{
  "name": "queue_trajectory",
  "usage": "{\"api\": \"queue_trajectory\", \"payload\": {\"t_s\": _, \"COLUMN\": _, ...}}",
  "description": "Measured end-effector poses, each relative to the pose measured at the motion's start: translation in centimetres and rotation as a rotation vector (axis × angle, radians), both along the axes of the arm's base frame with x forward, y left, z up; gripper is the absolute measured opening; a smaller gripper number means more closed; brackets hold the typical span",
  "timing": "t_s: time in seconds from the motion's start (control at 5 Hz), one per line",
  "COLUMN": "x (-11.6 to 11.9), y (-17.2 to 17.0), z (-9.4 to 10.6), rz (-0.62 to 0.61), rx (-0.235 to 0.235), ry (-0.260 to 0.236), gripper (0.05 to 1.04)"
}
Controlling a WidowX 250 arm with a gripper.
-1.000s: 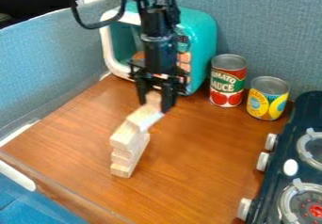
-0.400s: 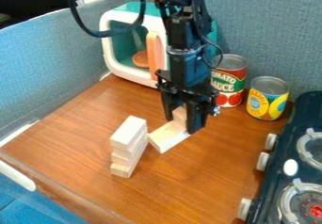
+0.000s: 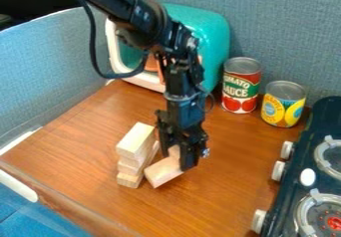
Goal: Move the rectangle to the right side
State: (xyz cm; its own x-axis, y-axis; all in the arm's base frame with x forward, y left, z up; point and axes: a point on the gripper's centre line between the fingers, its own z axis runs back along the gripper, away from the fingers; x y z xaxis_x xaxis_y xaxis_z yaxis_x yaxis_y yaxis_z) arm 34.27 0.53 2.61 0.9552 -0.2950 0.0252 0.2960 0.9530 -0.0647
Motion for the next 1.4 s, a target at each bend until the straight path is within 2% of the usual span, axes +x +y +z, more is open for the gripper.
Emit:
{"api": "queue_trajectory", "payload": {"t_s": 0.2, "x": 0.2, "y": 0.0, "z": -0.8, "rz": -0.004, "rx": -0.021, "ry": 0.014, "gripper": 0.587}}
{"api": "queue_trajectory", "payload": {"t_s": 0.4, "x": 0.3, "y": 0.0, "z": -0.8, "rz": 0.006, "rx": -0.028, "ry": 0.004, "gripper": 0.587}}
{"api": "queue_trajectory", "payload": {"t_s": 0.6, "x": 0.4, "y": -0.5, "z": -0.9, "rz": 0.015, "rx": -0.061, "ry": -0.009, "gripper": 0.587}}
{"api": "queue_trajectory", "payload": {"t_s": 0.8, "x": 0.0, "y": -1.4, "z": -0.9, "rz": -0.028, "rx": -0.078, "ry": -0.014, "gripper": 0.587}}
{"api": "queue_trajectory", "payload": {"t_s": 1.0, "x": -0.2, "y": -2.7, "z": 0.6, "rz": -0.128, "rx": -0.08, "ry": -0.072, "gripper": 0.634}}
{"api": "queue_trajectory", "payload": {"t_s": 1.2, "x": -0.3, "y": -3.5, "z": 2.9, "rz": -0.196, "rx": -0.115, "ry": -0.162, "gripper": 0.952}}
{"api": "queue_trajectory", "payload": {"t_s": 1.4, "x": -0.4, "y": -3.5, "z": 3.6, "rz": -0.211, "rx": -0.104, "ry": -0.17, "gripper": 1.003}}
